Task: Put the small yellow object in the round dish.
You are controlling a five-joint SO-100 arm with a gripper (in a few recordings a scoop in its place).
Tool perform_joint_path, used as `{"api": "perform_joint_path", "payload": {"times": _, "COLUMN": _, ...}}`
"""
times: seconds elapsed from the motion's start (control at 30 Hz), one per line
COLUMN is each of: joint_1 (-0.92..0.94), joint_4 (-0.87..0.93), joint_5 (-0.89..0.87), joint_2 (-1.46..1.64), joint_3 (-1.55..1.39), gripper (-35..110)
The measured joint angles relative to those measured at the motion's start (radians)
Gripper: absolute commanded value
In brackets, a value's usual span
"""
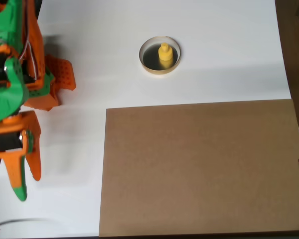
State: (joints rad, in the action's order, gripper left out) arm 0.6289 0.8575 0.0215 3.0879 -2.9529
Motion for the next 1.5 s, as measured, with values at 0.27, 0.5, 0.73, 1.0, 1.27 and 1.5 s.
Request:
{"api": "perform_joint_path", "payload": {"times": 0.27, "joint_1": 0.011, "joint_4": 0.081, "joint_5": 0.0, "joint_2": 0.201, "joint_3": -0.023, "gripper": 13}}
{"api": "perform_joint_path", "payload": {"times": 0.5, "joint_1": 0.049, "joint_4": 0.081, "joint_5": 0.025, "joint_2": 0.201, "joint_3": -0.041, "gripper": 4}}
{"api": "perform_joint_path", "payload": {"times": 0.73, "joint_1": 0.017, "joint_4": 0.084, "joint_5": 0.06, "joint_2": 0.201, "joint_3": -0.06, "gripper": 0}}
{"api": "perform_joint_path", "payload": {"times": 1.0, "joint_1": 0.084, "joint_4": 0.06, "joint_5": 0.035, "joint_2": 0.201, "joint_3": -0.063, "gripper": 0}}
{"api": "perform_joint_path", "payload": {"times": 1.27, "joint_1": 0.101, "joint_4": 0.009, "joint_5": -0.015, "joint_2": 0.201, "joint_3": -0.078, "gripper": 0}}
{"api": "perform_joint_path", "payload": {"times": 1.5, "joint_1": 0.103, "joint_4": -0.055, "joint_5": -0.011, "joint_2": 0.204, "joint_3": -0.095, "gripper": 1}}
